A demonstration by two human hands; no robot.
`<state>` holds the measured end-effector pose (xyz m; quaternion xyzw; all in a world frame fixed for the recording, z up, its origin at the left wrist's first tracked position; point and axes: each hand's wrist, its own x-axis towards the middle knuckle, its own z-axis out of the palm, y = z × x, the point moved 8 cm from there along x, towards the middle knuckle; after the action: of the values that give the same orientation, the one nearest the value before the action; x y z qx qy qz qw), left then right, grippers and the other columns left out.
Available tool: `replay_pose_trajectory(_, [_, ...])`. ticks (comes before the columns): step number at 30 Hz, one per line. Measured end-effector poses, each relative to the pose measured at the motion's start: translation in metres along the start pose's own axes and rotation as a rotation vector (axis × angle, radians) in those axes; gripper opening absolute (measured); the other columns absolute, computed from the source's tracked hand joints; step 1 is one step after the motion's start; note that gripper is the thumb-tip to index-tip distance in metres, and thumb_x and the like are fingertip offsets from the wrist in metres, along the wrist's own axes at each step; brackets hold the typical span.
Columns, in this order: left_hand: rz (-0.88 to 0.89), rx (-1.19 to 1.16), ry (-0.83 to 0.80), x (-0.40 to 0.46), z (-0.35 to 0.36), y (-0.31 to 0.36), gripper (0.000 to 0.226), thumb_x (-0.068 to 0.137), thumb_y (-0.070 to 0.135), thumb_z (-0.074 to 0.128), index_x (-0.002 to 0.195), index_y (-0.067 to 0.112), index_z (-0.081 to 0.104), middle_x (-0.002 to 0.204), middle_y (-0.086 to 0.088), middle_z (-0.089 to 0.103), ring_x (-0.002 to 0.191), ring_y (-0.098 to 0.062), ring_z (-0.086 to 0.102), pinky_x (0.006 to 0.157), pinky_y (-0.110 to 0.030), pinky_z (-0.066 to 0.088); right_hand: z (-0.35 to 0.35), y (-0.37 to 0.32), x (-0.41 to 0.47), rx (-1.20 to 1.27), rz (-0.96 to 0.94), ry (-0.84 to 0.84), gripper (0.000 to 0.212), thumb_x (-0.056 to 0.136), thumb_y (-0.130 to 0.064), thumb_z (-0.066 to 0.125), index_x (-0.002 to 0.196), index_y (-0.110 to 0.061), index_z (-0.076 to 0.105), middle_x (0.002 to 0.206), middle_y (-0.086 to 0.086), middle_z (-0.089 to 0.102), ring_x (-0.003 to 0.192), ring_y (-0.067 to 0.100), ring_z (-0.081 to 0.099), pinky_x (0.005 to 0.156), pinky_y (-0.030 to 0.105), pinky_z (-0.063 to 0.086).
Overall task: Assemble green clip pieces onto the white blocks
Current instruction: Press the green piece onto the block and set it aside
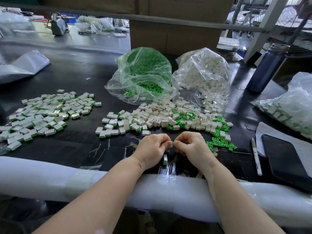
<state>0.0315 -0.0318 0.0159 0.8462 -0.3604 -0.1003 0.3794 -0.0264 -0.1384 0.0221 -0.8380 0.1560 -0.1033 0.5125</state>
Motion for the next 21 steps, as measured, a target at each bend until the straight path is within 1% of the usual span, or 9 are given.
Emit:
replay_pose_trajectory(3, [0.013,0.025,-0.006,0.000,0.001,0.002,0.016,0.094,0.024,0.052,0.092,0.016,0.066,0.080,0.003,0.062,0.080,-0.014,0.055,0.076,-0.028,0.043,0.001,0.000,0.000,-0.029,-0.006,-0.007,0.019,0.084,-0.003,0.061,0.068,-0.014,0.061,0.060,0.000,0.061,0.057,0.009,0.053,0.061,0.025,0.045])
replay_pose_trajectory(6, [0.024,0.046,-0.024,0.000,0.003,0.003,0.016,0.093,0.023,0.053,0.094,0.014,0.067,0.087,-0.003,0.066,0.084,-0.018,0.057,0.078,-0.029,0.043,0.002,0.000,0.001,-0.065,-0.008,-0.016,0.017,0.083,-0.004,0.062,0.069,-0.014,0.062,0.062,0.000,0.062,0.061,0.013,0.055,0.066,0.033,0.048])
replay_pose_trajectory(8, [0.013,0.001,-0.017,0.000,0.002,0.002,0.016,0.094,0.024,0.052,0.093,0.017,0.066,0.083,-0.002,0.066,0.082,-0.018,0.058,0.078,-0.033,0.045,0.001,0.000,0.001,-0.027,-0.019,0.013,0.016,0.084,-0.004,0.062,0.070,-0.013,0.063,0.062,0.001,0.062,0.058,0.011,0.054,0.063,0.029,0.047])
replay_pose_trajectory(11, [0.004,-0.114,0.010,0.000,0.001,0.003,0.016,0.095,0.026,0.051,0.089,0.022,0.064,0.075,0.000,0.062,0.074,-0.017,0.055,0.078,-0.040,0.048,-0.003,0.001,0.000,0.150,-0.025,0.078,0.012,0.084,-0.004,0.062,0.074,-0.009,0.065,0.063,0.006,0.062,0.057,0.013,0.053,0.057,0.025,0.046])
replay_pose_trajectory(14, [-0.005,-0.195,0.015,0.001,0.001,0.001,0.015,0.094,0.026,0.052,0.090,0.023,0.066,0.080,-0.006,0.066,0.080,-0.024,0.059,0.081,-0.044,0.048,-0.007,0.003,0.000,0.254,-0.030,0.119,0.008,0.083,-0.004,0.065,0.077,-0.008,0.066,0.063,-0.001,0.065,0.058,0.007,0.059,0.056,0.019,0.050])
replay_pose_trajectory(16, [-0.001,-0.231,0.028,0.001,0.000,0.001,0.015,0.093,0.025,0.054,0.095,0.022,0.068,0.085,-0.004,0.068,0.085,-0.021,0.061,0.085,-0.041,0.049,-0.008,0.003,0.000,0.266,-0.042,0.132,0.007,0.083,-0.003,0.066,0.079,-0.010,0.066,0.065,0.000,0.066,0.058,0.005,0.060,0.056,0.018,0.051])
replay_pose_trajectory(18, [0.007,-0.253,0.073,0.002,-0.003,0.000,0.015,0.091,0.022,0.058,0.101,0.021,0.069,0.093,0.000,0.067,0.090,-0.016,0.061,0.088,-0.035,0.049,-0.008,0.003,0.000,0.250,-0.053,0.137,0.009,0.083,-0.002,0.065,0.082,-0.011,0.065,0.067,0.006,0.065,0.056,0.007,0.059,0.055,0.018,0.050])
replay_pose_trajectory(19, [0.011,-0.267,0.093,0.002,-0.004,0.000,0.015,0.090,0.021,0.060,0.103,0.022,0.068,0.093,0.001,0.065,0.089,-0.015,0.061,0.087,-0.031,0.049,-0.008,0.003,0.000,0.239,-0.057,0.138,0.011,0.084,-0.001,0.064,0.082,-0.012,0.064,0.066,0.007,0.065,0.054,0.006,0.057,0.054,0.017,0.048])
replay_pose_trajectory(21, [0.018,-0.301,0.099,0.002,-0.005,0.000,0.018,0.085,0.019,0.066,0.102,0.025,0.065,0.087,0.003,0.061,0.076,-0.014,0.057,0.079,-0.027,0.050,-0.008,0.003,0.001,0.226,-0.063,0.145,0.012,0.084,0.000,0.063,0.081,-0.012,0.064,0.064,0.004,0.064,0.050,0.002,0.056,0.052,0.015,0.046])
